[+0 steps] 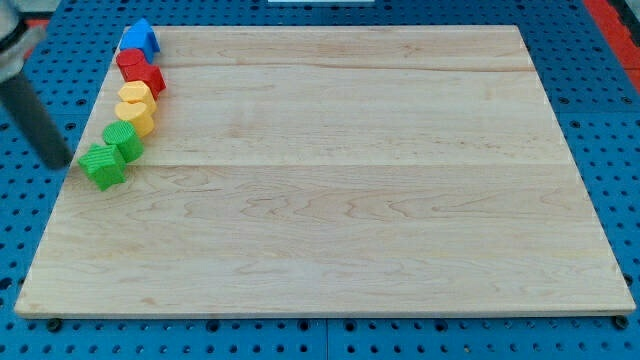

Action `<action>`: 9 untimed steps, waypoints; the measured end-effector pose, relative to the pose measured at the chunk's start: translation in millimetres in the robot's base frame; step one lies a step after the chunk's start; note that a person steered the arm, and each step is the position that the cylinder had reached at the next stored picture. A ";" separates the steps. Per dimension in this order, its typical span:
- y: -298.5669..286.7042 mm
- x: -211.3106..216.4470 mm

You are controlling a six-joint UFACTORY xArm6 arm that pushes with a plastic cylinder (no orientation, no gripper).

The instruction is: Drag the arm parallel to the yellow heart

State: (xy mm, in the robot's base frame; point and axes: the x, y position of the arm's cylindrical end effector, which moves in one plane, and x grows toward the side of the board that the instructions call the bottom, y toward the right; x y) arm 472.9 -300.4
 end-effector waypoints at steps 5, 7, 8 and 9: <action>178.9 -34.2; 201.4 -34.0; 205.0 -34.1; 205.5 -54.1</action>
State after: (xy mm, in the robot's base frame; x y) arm 418.8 -94.9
